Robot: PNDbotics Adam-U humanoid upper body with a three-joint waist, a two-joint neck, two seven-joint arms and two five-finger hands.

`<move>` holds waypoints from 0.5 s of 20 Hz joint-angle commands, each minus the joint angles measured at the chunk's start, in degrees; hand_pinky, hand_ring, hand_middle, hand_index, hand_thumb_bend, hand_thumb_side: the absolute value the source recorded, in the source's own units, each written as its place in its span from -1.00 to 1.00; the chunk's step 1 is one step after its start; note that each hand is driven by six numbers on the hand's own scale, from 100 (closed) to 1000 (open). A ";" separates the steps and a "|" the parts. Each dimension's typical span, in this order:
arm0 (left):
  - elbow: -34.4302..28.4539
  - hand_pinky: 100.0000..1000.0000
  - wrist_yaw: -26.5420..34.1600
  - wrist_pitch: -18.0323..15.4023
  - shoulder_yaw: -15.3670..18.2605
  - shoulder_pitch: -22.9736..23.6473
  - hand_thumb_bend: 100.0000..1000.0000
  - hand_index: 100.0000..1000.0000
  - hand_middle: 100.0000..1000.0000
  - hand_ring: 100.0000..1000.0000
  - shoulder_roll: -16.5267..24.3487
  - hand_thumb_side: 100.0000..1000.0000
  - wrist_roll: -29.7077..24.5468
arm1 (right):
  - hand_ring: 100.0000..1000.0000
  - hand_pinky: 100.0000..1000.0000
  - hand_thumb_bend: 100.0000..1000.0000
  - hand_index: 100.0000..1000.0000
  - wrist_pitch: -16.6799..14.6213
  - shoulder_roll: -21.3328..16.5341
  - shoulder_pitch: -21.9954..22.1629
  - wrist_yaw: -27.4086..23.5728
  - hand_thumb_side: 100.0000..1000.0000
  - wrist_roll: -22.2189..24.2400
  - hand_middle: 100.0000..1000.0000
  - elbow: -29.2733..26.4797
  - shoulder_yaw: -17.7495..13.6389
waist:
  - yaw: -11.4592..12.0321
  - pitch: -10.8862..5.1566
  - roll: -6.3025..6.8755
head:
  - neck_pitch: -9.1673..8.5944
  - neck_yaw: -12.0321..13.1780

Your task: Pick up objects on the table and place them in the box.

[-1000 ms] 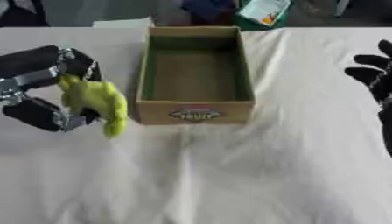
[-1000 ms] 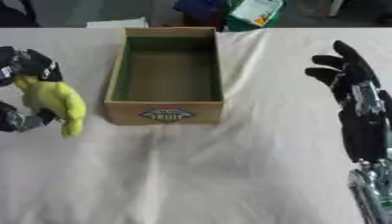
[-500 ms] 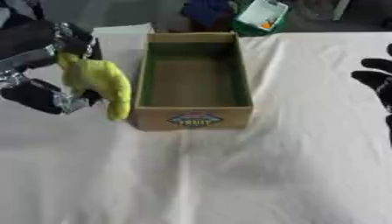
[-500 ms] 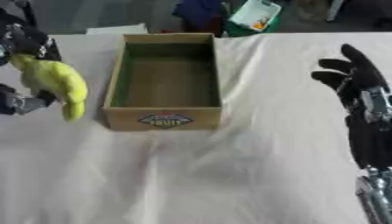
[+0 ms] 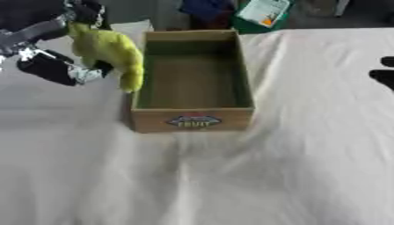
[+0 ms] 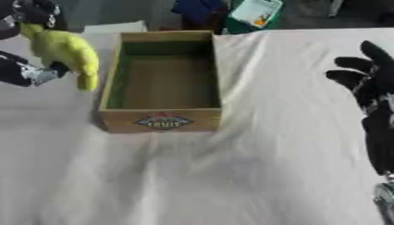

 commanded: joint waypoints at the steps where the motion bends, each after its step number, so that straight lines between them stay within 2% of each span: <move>1: 2.13 -0.27 -2.80 -1.73 1.19 -2.26 -1.00 -0.05 -0.16 0.12 0.88 -0.61 1.65 | 0.49 0.75 -1.00 0.93 -0.26 -0.22 -1.57 -1.21 1.00 1.54 0.50 -1.16 0.85 | -0.98 -0.67 0.03 | -1.30 2.53; 6: 8.47 -0.27 -5.36 -3.61 1.66 -4.86 -1.00 -0.02 -0.16 0.12 0.92 -0.60 5.81 | 0.49 0.75 -1.00 0.93 -0.26 0.71 -3.96 -2.98 1.00 3.95 0.50 -1.16 2.60 | -4.18 0.34 0.40 | -2.04 6.20; 10: 13.50 -0.26 -8.03 -5.02 1.99 -6.68 -1.00 -0.02 -0.15 0.12 1.17 -0.61 9.05 | 0.49 0.76 -1.00 0.94 0.11 1.17 -4.89 -4.09 1.00 5.44 0.50 -1.16 3.65 | -5.77 0.91 0.72 | -2.04 7.83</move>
